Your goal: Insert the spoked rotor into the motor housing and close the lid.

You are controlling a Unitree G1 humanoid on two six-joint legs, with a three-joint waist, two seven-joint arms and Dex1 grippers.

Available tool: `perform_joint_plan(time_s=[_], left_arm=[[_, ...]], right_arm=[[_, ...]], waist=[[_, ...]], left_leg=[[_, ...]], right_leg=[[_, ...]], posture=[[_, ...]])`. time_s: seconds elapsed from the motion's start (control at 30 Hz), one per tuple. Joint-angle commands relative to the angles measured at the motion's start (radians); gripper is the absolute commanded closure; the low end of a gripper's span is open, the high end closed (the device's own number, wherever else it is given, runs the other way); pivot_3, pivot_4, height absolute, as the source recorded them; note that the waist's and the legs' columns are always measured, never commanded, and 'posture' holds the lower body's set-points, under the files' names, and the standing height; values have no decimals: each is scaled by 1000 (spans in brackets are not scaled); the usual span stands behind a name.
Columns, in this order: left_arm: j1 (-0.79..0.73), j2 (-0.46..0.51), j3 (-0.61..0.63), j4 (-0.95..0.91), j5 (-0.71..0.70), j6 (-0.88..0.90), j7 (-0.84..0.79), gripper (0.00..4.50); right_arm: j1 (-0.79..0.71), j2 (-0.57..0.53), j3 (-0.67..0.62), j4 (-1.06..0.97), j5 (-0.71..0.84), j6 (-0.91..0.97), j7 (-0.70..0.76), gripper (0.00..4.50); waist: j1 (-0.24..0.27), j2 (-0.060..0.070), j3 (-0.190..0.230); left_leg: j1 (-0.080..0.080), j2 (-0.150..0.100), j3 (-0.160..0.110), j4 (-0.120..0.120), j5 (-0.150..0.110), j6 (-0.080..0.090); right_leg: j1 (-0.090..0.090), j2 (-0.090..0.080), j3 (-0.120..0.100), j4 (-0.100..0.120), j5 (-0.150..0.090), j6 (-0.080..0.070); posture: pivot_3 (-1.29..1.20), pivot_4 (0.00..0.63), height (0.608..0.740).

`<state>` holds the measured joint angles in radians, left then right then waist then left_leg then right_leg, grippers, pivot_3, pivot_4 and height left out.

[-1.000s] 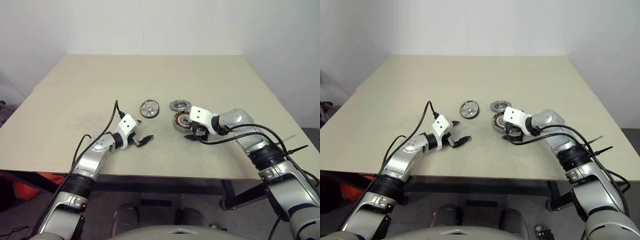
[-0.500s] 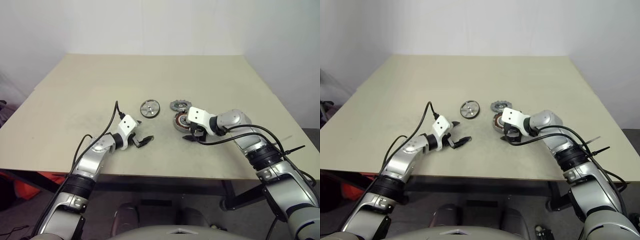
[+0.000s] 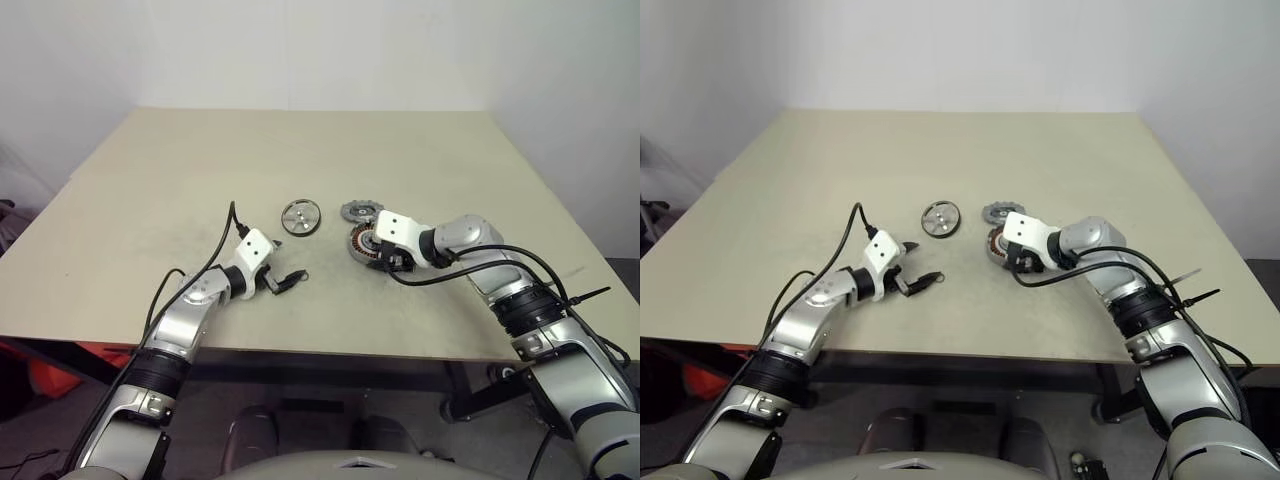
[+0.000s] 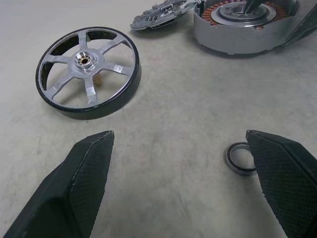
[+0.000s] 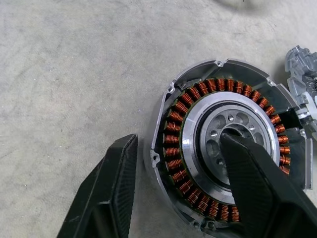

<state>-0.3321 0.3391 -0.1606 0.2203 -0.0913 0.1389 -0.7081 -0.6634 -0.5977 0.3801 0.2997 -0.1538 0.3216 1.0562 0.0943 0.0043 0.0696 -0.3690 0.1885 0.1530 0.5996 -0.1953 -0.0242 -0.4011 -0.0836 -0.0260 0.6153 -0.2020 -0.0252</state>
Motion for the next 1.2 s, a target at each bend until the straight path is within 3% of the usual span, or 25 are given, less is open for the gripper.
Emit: perform_joint_plan(time_s=[0.03, 0.13, 0.17, 0.4, 0.6, 0.93, 1.2], left_arm=[[-5, -2, 12, -25, 1, -17, 13, 0], [-3, 0, 14, -28, 1, -17, 17, 0], [-2, 1, 14, -29, 1, -17, 19, 0], [-3, 4, 14, -25, 1, -17, 20, 0], [6, 2, 14, -27, 3, -21, 27, 0], [6, -1, 10, -21, 5, -26, 30, 0], [15, -3, 8, -33, 2, -20, 34, 0]], right_arm=[[-23, 7, 1, 32, -8, 4, 8, 1836], [-21, 9, 1, 39, -5, 2, 17, 2676], [-19, 9, -2, 36, -3, 3, 19, 2707], [-8, 12, -20, -15, 9, 40, 13, 2707], [66, -14, -70, -227, 71, 180, 33, 2707], [158, -23, -42, -420, 112, 312, 33, 2707], [149, 8, -14, -358, 99, 340, -1, 2707]], waist=[[0, 0, 0], [0, -1, 0], [0, -1, -1], [0, -1, -1], [2, -1, -1], [2, -1, -1], [1, -1, -1]], left_leg=[[0, 0, 0, 0, 0, 0], [1, 0, 0, 0, 0, 0], [1, 0, 0, 0, 0, -1], [1, 0, 0, 0, 0, -1], [0, 0, 0, 0, 0, 0], [0, 2, 0, 0, 0, -1], [1, 2, -1, 0, 0, -1]], right_leg=[[0, 0, 0, 0, 0, 0], [0, 0, 0, 1, 0, 0], [1, 0, 0, 1, 0, 0], [1, 0, 0, 1, 0, 0], [0, 0, 0, 1, -1, -1], [0, 2, 0, 1, -1, -1], [0, 2, 0, 1, -1, -1]], posture=[[0, 0, 740], [0, 0, 740], [0, 0, 740], [0, 0, 740], [0, 0, 740], [0, 0, 740], [0, 0, 740]])
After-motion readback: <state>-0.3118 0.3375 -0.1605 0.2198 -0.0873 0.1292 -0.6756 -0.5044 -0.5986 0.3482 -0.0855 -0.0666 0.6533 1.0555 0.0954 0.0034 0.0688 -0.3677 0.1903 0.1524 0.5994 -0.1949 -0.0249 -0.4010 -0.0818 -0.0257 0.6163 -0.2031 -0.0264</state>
